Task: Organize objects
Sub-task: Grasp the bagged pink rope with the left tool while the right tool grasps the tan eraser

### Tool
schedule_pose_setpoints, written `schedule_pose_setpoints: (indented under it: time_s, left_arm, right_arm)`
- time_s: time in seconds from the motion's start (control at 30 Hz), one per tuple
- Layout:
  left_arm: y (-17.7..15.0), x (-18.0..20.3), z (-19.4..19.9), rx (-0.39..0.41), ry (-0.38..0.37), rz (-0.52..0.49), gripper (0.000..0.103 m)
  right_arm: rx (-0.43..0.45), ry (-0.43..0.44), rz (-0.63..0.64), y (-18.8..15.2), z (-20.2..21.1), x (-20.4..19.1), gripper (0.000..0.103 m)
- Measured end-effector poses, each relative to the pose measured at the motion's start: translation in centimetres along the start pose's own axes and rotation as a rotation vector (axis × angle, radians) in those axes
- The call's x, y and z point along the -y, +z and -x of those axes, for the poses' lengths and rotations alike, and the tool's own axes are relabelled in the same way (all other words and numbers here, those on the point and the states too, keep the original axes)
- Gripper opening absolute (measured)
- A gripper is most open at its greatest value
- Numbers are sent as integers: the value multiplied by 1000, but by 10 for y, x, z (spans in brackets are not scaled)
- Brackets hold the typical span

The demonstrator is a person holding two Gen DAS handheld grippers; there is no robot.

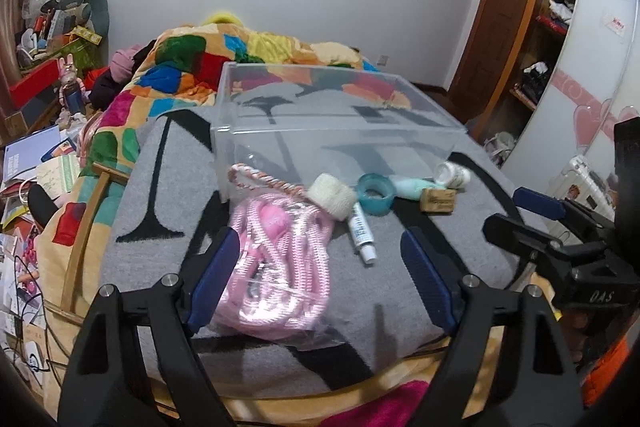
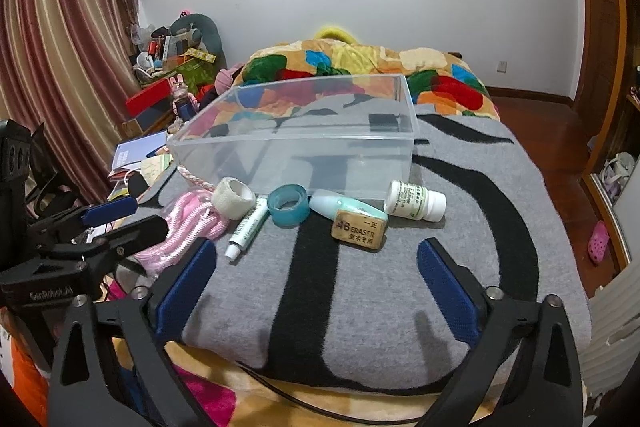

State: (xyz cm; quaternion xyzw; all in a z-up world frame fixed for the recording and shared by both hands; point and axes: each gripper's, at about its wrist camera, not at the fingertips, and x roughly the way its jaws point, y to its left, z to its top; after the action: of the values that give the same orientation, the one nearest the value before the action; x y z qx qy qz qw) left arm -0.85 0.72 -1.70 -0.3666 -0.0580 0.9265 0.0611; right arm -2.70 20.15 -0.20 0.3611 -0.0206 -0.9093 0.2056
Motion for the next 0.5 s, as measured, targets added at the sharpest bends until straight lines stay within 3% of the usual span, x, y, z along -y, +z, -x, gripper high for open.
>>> schedule_pose_setpoints:
  time_s: [0.17,0.33,0.5]
  left_arm:
    - [2,-14,-13,-49,25,-12,84]
    - [0,-28,-39,-147,15,4,93]
    - [-4,-29,-63,-189,37,-12,93]
  right_arm:
    - [-57,-10,-29,-1,-20,17,75]
    - [-118,-1,-74,3,-47,32,66]
    - [-167,-5,-86,6,-73,30,53]
